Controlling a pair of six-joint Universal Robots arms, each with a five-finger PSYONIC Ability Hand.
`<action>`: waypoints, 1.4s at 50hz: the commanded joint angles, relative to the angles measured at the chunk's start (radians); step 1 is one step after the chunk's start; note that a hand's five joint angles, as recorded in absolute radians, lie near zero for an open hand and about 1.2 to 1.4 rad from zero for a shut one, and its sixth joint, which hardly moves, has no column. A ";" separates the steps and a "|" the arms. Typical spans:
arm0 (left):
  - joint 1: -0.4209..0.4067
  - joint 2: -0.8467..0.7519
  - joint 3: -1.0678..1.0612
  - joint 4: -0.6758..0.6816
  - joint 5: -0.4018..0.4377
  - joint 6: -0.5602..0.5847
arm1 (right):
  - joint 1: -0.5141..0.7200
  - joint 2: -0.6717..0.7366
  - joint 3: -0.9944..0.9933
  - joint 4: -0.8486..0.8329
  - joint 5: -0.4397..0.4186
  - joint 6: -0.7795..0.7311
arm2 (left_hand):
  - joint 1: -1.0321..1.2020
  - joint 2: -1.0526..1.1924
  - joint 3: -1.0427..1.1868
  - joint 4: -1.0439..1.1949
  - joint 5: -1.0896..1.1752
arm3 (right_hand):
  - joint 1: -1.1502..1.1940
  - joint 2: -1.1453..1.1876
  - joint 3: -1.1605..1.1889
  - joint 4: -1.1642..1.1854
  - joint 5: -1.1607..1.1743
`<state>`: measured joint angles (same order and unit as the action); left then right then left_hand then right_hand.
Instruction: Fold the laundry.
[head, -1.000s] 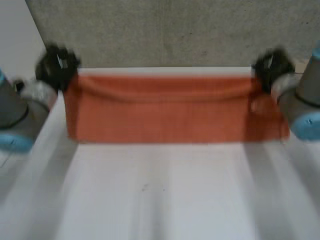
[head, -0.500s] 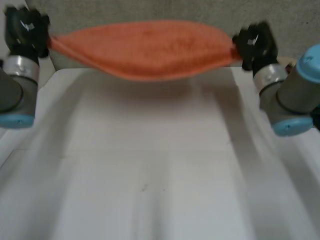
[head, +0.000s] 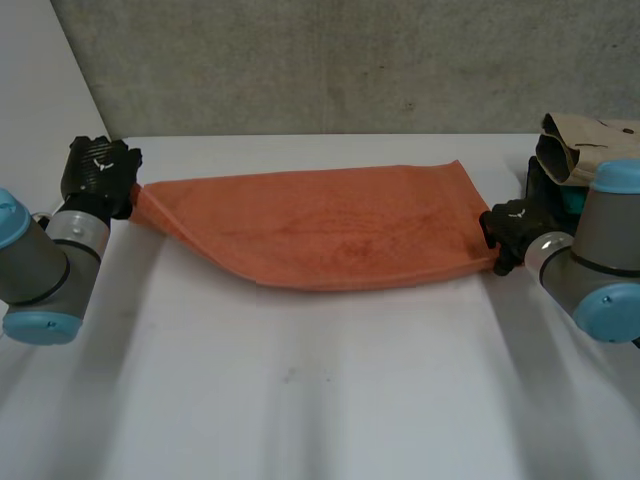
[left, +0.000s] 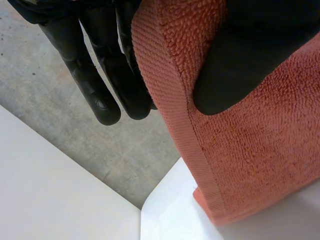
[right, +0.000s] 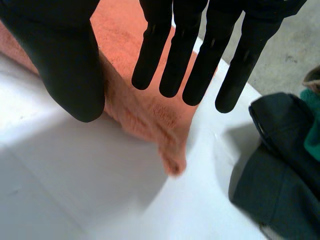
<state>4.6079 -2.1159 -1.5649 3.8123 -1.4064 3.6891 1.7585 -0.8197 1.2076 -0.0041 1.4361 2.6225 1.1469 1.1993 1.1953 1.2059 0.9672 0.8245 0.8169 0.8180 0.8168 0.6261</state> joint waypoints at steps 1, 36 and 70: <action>0.000 0.034 -0.040 -0.002 0.003 -0.001 | -0.004 -0.035 0.024 0.036 0.004 -0.005 | 0.249 0.197 0.201 0.190 0.254 | 0.569 0.577 0.576 0.577 0.593; 0.178 0.489 -0.454 -0.562 0.190 0.428 | -0.145 -0.344 0.322 0.275 0.001 -0.394 | 0.249 0.197 0.201 0.190 0.254 | 0.572 0.579 0.578 0.579 0.596; -0.110 -0.214 0.284 -0.309 -0.095 0.341 | 0.062 0.175 -0.210 -0.313 0.135 -0.300 | -0.972 -1.025 -1.021 -1.031 -0.967 | -0.650 -0.642 -0.643 -0.642 -0.626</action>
<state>4.5388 -2.3029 -1.3189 3.5016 -1.4892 4.0384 1.7939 -0.6667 1.0114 -0.2488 1.5556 2.3079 0.3893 0.5185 0.5216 0.5410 0.3137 0.4678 0.4968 0.5210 0.5311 0.3055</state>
